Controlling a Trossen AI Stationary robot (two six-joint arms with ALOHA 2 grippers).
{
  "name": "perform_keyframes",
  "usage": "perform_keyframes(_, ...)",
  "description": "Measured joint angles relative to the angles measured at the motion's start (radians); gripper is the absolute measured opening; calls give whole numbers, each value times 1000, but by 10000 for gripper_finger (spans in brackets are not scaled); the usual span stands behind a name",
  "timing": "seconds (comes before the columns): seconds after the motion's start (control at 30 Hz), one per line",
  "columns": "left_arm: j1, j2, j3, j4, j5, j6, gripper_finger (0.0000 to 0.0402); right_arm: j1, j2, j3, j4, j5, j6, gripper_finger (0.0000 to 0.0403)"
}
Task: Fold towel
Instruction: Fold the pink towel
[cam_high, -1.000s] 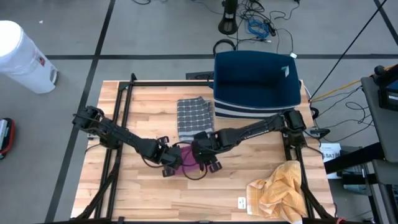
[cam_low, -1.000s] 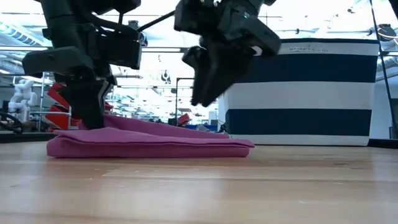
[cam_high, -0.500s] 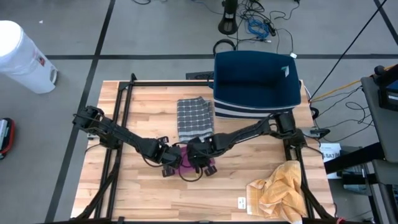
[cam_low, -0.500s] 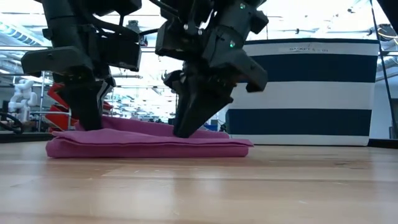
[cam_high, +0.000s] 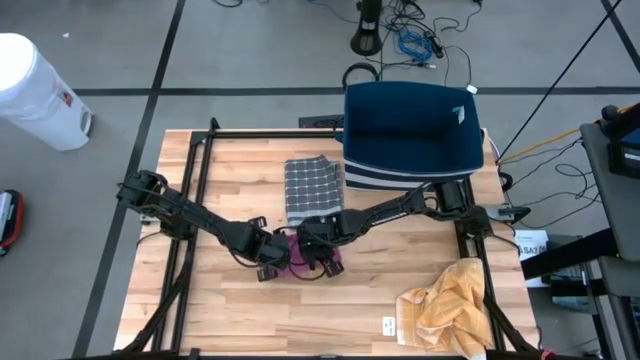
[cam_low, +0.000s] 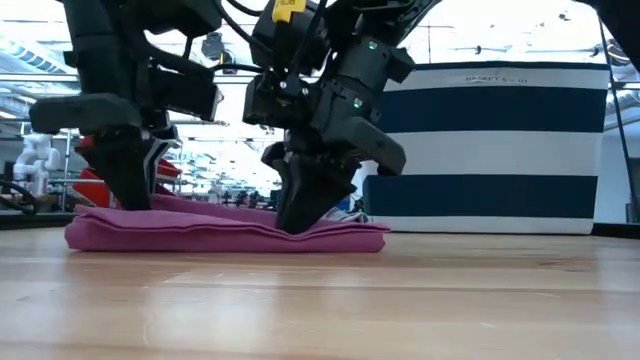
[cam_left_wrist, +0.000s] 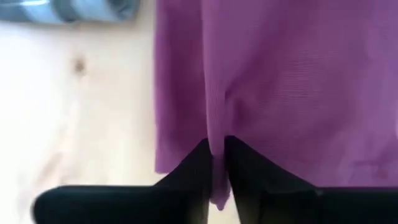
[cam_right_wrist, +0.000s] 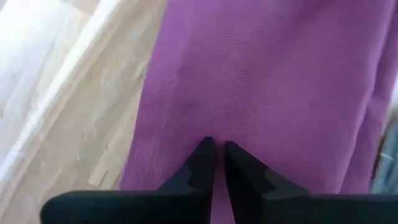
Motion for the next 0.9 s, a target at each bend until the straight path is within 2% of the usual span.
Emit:
perform_keyframes(0.4, -1, -10, 0, -50, -82, 18, 184, 0, 12, -2, -3, -52, 22, 24)
perform_keyframes(0.63, -12, -73, 13, -152, -135, -11, 215, 4, 13, -2, -17, -59, 31, 24)
perform_keyframes(0.7, -28, -98, 13, -104, -127, -7, 215, 5, 13, -2, -32, -61, 43, 24)
perform_keyframes(0.9, -101, -74, 15, 247, -22, 123, 215, 22, 13, -4, -52, -88, 67, 24)
